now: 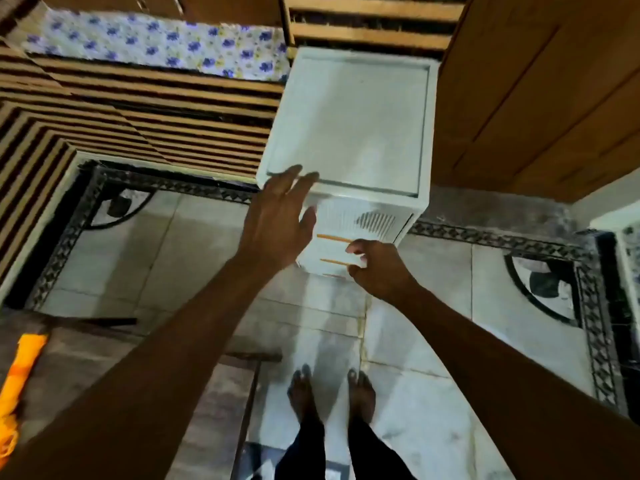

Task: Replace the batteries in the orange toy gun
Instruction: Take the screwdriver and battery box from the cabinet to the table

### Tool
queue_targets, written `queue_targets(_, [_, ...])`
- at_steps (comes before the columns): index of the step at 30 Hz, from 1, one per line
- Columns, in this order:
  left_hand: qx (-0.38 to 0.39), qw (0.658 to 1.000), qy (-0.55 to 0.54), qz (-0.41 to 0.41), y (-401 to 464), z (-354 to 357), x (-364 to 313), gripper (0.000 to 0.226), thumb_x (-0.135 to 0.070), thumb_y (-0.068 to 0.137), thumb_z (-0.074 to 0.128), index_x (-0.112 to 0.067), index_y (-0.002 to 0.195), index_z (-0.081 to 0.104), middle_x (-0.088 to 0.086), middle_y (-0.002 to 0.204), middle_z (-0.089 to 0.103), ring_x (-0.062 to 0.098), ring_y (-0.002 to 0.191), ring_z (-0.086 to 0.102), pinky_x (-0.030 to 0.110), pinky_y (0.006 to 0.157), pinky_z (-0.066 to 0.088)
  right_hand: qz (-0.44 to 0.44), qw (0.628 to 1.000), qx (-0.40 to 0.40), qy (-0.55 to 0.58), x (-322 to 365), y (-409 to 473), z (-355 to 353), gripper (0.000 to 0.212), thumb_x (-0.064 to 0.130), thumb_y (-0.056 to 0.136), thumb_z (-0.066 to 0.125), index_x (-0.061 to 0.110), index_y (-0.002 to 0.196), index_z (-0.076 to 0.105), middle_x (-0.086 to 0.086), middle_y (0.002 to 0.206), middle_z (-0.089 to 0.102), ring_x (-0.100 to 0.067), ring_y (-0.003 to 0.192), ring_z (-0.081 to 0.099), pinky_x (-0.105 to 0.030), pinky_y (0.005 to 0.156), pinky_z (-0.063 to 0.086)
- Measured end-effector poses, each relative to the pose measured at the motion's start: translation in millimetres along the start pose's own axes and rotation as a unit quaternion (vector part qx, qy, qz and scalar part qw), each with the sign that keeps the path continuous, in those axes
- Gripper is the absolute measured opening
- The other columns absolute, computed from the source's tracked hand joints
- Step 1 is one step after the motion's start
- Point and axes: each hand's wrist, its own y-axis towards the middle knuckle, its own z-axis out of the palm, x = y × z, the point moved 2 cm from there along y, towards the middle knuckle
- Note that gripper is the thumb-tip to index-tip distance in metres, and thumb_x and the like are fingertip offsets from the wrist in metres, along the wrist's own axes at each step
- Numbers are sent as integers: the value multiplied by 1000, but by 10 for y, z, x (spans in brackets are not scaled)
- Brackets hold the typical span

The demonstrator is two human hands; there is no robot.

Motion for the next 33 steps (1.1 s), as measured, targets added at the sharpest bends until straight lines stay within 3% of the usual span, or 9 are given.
queue_targets(3, [24,998,47,32,200,327,316,54,-34,99,51,-16,150,52,15,157,46,36,144,44,55,114,42,6,996,64,-54,-151,371,259,50,15,91,73,9,139,62,-10,145,60,-27,138,54,-27,112,41])
queue_targets(7, [51,994,66,74,202,624,726,55,-41,105,45,-22,156,43,10,164,39,30,151,35,52,119,35,6,989,109,-103,-316,784,682,58,16,89,72,9,145,58,-16,153,50,-33,143,48,-37,119,42])
queue_targets(11, [20,991,76,108,235,663,840,53,-42,108,42,-28,159,38,4,165,37,26,152,34,46,121,32,5,977,127,-170,-486,1012,1005,59,18,89,70,13,146,55,-17,165,27,-36,156,20,-53,116,43])
queue_targets(14, [-5,987,86,134,305,643,873,49,-41,109,40,-27,156,44,1,161,44,25,144,45,44,115,38,24,971,110,-210,-505,1043,1173,55,15,87,69,13,140,56,-17,166,22,-39,157,16,-56,113,45])
queue_targets(20, [-15,984,47,168,369,631,979,45,-36,110,43,-19,150,53,3,156,51,25,137,51,39,112,42,51,977,17,-206,-370,864,1293,69,5,79,70,10,145,51,-19,151,45,-41,138,44,-56,104,51])
queue_targets(24, [-8,988,27,154,367,584,944,45,-34,108,48,-15,148,55,5,155,52,27,138,51,38,115,42,-10,965,-24,-260,-269,416,1347,71,-8,51,83,-1,119,63,-23,121,62,-46,106,62,-51,71,59])
queue_targets(33, [42,987,33,152,379,541,910,49,-36,108,49,-15,152,49,6,159,46,26,147,42,43,120,36,-110,938,-167,-285,204,-599,1028,42,-1,56,60,9,97,64,-13,100,60,-33,87,55,-40,72,35])
